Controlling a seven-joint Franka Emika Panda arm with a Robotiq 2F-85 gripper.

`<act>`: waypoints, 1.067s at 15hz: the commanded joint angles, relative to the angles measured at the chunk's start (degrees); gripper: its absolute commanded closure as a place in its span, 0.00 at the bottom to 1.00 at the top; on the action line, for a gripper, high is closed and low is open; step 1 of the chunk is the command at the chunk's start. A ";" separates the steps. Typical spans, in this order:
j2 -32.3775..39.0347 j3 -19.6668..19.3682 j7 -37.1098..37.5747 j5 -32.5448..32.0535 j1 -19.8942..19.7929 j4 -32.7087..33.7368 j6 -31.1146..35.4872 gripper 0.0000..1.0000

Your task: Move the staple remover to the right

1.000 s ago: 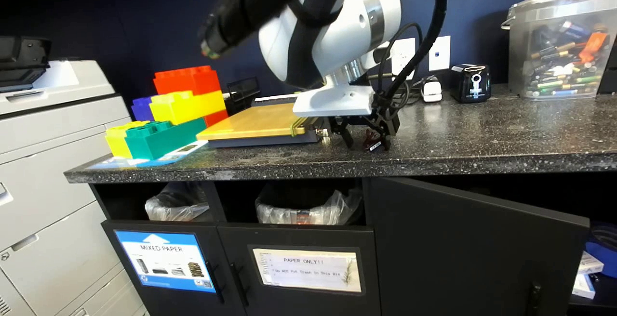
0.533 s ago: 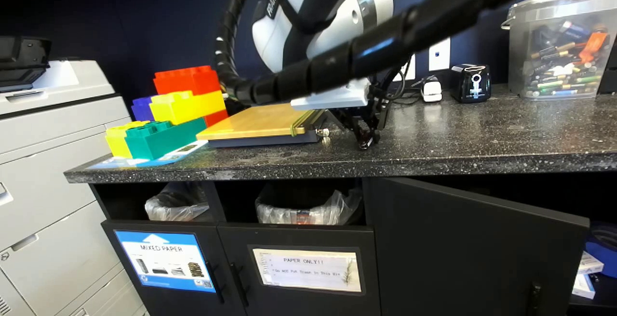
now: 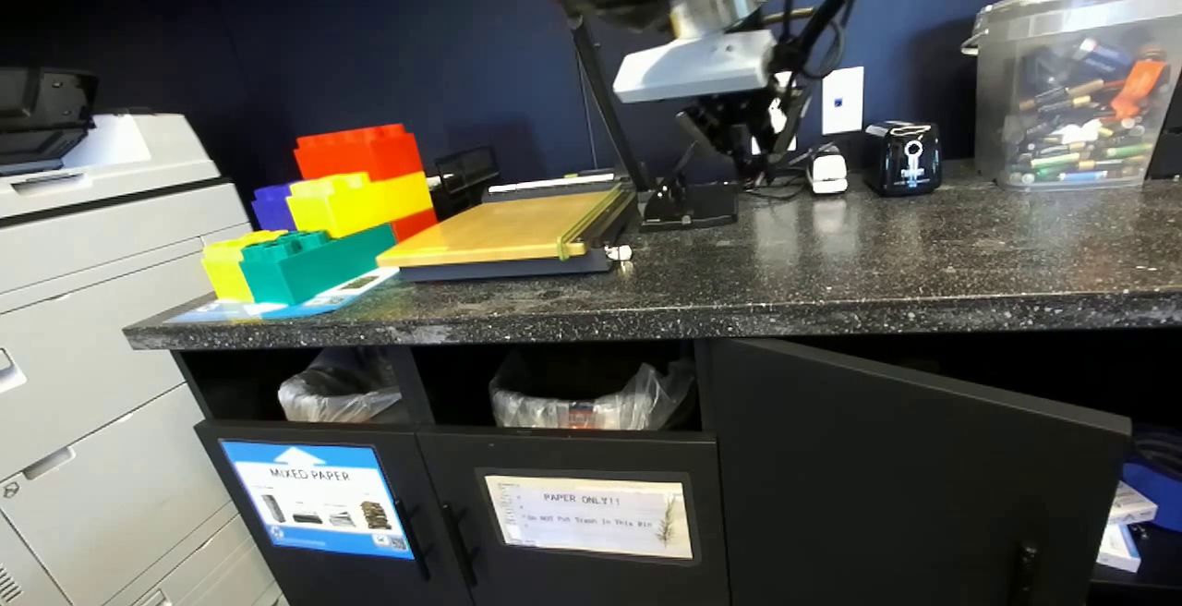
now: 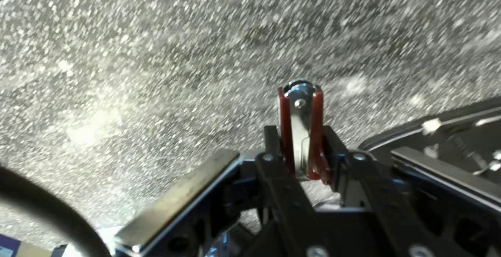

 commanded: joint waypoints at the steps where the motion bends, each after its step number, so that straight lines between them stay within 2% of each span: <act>1: -1.12 -1.11 1.28 1.48 -6.83 0.00 -0.43 0.93; 5: -0.67 -2.37 2.06 1.65 -15.58 -0.25 -1.18 0.93; 9: 0.40 -3.10 1.73 1.80 -22.34 -2.13 -0.70 0.93; 12: 5.46 -3.56 1.83 1.61 -24.95 2.29 -4.17 0.93; 16: 6.71 -4.28 3.14 0.83 -24.75 -1.89 -3.20 0.93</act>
